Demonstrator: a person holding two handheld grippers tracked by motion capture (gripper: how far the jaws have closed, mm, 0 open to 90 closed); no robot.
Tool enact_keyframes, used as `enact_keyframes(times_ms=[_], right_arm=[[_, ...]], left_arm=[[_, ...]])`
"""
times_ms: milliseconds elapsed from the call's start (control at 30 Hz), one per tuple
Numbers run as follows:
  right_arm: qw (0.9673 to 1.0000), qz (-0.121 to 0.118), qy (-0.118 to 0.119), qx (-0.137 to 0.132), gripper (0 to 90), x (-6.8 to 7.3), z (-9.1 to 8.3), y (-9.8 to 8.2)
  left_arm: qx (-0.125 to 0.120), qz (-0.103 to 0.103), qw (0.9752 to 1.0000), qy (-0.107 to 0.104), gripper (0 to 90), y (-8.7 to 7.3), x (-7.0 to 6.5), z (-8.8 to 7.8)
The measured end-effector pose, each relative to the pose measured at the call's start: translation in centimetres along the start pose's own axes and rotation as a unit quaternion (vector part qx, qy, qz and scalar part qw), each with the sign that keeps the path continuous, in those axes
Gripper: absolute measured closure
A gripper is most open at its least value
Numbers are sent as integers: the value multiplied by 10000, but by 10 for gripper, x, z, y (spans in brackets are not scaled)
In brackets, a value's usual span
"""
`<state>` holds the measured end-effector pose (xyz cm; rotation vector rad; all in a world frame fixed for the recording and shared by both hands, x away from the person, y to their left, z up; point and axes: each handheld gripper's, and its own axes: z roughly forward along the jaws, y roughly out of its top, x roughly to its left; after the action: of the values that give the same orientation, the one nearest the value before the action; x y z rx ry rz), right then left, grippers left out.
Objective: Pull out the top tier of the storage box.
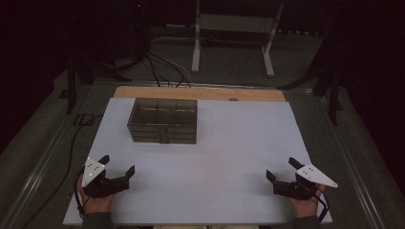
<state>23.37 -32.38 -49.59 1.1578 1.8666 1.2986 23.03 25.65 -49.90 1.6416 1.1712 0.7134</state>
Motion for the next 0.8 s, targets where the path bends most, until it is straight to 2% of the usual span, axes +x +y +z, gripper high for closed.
enact_keyframes(times_ms=[433, 633, 800], right_arm=[[9997, -167, -9, -192, 0, 1, -1, -2], [9997, -202, 11, -142, 0, 3, -1, -2], [9998, -155, -12, -149, 0, 3, -3, -2]], left_arm=[[-384, 45, 9993, 15, 12, 1, 1, -3], [-169, -65, 9997, 164, 12, 5, -1, -5], [-139, -82, 9995, 276, 12, 13, -4, -8]])
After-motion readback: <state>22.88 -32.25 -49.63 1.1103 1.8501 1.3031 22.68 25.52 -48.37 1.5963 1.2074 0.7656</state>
